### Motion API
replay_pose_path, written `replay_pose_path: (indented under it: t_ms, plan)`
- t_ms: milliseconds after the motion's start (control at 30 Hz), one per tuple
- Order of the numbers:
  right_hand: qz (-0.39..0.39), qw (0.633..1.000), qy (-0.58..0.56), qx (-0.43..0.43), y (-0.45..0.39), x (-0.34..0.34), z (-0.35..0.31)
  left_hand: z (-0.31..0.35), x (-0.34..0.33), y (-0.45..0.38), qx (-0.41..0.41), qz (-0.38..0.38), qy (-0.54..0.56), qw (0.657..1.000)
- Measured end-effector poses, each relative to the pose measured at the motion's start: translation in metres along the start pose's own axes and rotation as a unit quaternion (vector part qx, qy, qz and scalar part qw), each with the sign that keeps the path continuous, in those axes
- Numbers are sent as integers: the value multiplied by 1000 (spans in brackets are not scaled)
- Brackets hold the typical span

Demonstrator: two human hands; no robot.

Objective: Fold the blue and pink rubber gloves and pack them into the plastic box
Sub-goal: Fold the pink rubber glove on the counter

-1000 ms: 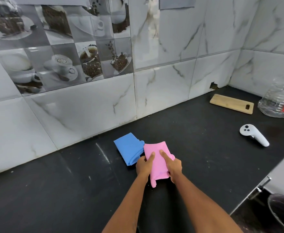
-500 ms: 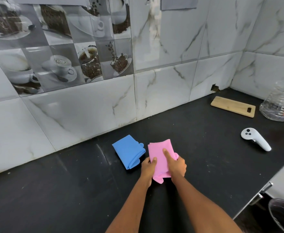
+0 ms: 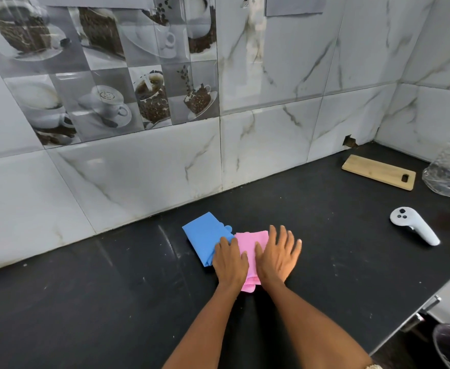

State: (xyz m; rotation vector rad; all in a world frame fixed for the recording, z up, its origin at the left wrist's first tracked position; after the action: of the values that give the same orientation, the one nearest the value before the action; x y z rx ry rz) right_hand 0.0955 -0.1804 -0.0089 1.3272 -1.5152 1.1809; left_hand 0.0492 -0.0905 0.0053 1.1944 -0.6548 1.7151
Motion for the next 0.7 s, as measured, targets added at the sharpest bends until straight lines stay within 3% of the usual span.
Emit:
replay_pose_path:
  t_ms: [133, 233, 333, 433, 700]
  plan:
    - [-34, 989, 57, 130, -7, 1, -6, -1, -2, -13, -120, 22, -77, 989]
    - [-111, 971, 91, 193, -6, -8, -2, -15, -13, -16, -174, -34, -180, 968]
    - [-204, 949, 104, 219, -2, -14, 4, -28, -25, -11, -177, -88, -235, 952]
    - [-186, 952, 104, 221, -3, -10, 1, -27, -21, -13, -185, -91, -246, 947]
    - [-111, 966, 38, 230, 4, 4, -30, -34, 10, -10, -204, 4, -173, 963]
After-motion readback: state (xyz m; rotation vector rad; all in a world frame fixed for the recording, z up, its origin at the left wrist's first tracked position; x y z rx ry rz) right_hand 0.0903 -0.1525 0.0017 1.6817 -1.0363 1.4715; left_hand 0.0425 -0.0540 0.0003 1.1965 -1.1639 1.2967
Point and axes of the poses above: each hand's wrist, its own y-axis away from the middle knuckle, its own x-axis out of the back of the hand, z = x × y, the point moved 1 cm from there along -y, towards the middle knuckle, and after that the axes turned 9 degrees about -z, right-handed, at the moved point
